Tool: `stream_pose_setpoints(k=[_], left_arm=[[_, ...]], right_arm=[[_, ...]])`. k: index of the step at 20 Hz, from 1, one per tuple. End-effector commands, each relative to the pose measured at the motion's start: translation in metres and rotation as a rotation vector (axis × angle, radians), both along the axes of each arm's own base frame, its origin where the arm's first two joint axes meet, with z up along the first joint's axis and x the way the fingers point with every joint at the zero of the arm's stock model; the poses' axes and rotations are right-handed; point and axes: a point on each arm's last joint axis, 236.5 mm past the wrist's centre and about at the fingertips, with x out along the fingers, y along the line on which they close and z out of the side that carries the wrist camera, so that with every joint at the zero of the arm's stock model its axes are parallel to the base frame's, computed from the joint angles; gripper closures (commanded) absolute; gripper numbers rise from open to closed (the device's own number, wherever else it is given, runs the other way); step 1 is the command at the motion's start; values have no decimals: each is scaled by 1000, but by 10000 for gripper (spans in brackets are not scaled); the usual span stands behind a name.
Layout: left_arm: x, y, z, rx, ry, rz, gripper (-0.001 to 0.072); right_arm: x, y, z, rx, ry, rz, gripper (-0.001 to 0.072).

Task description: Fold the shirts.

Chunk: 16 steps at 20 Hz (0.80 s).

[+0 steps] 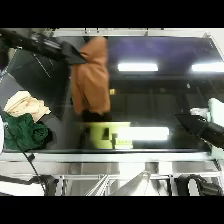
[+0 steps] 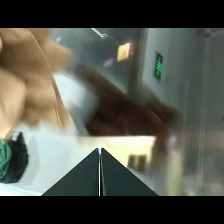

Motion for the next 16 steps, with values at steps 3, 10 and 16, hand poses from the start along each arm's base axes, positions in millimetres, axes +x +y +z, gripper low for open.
stream_pose_setpoints(k=[3,10,16], left_arm=[[-88,-94,-65,87,88,-194,675],[-99,-66,-70,200,147,-224,-5],[-103,7,-127,274,330,-27,-4]], right_arm=[[-2,6,3,29,2,17,693],[-8,15,-27,86,185,88,277],[15,11,-110,149,463,188,274]])
